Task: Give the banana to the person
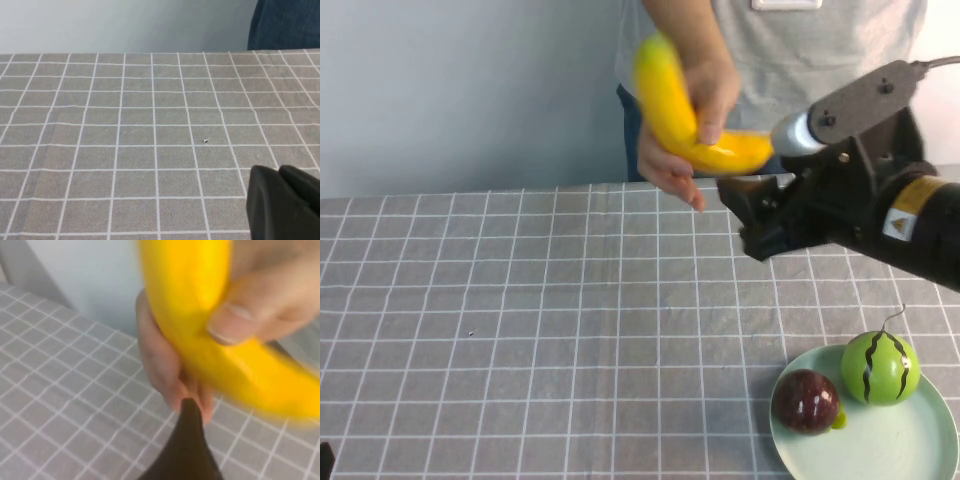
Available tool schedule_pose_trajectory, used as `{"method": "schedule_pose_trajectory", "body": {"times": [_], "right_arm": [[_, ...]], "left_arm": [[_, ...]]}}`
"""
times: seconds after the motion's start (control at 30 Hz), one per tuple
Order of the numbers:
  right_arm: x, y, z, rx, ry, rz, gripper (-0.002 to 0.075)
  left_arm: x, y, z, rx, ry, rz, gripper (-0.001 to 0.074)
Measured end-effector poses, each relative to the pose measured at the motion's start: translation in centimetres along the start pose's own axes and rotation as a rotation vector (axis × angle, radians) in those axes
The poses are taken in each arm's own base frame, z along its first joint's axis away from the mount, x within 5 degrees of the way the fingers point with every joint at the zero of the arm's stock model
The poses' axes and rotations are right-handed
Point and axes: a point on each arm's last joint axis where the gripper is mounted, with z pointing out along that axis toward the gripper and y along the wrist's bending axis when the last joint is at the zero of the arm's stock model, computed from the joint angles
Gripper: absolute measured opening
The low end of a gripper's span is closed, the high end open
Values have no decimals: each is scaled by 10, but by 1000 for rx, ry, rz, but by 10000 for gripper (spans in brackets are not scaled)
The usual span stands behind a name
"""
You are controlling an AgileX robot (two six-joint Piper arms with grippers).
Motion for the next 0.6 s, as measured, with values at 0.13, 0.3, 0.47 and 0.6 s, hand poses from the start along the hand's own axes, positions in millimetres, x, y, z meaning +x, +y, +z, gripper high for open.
{"method": "schedule_pose_trajectory", "body": {"times": [0.13,0.3,0.47,0.6], "right_arm": [[-3,0,-32,-1,108,12,417],[-9,0,-91,-2,198,21,97],[-9,0,-146,-1,237,30,9],[-10,0,-172,-1,202,30,-2]], "left_arm": [[0,0,0,0,0,0,-4],[0,0,0,0,0,0,-5],[0,0,0,0,0,0,-5],[0,0,0,0,0,0,-5]]}}
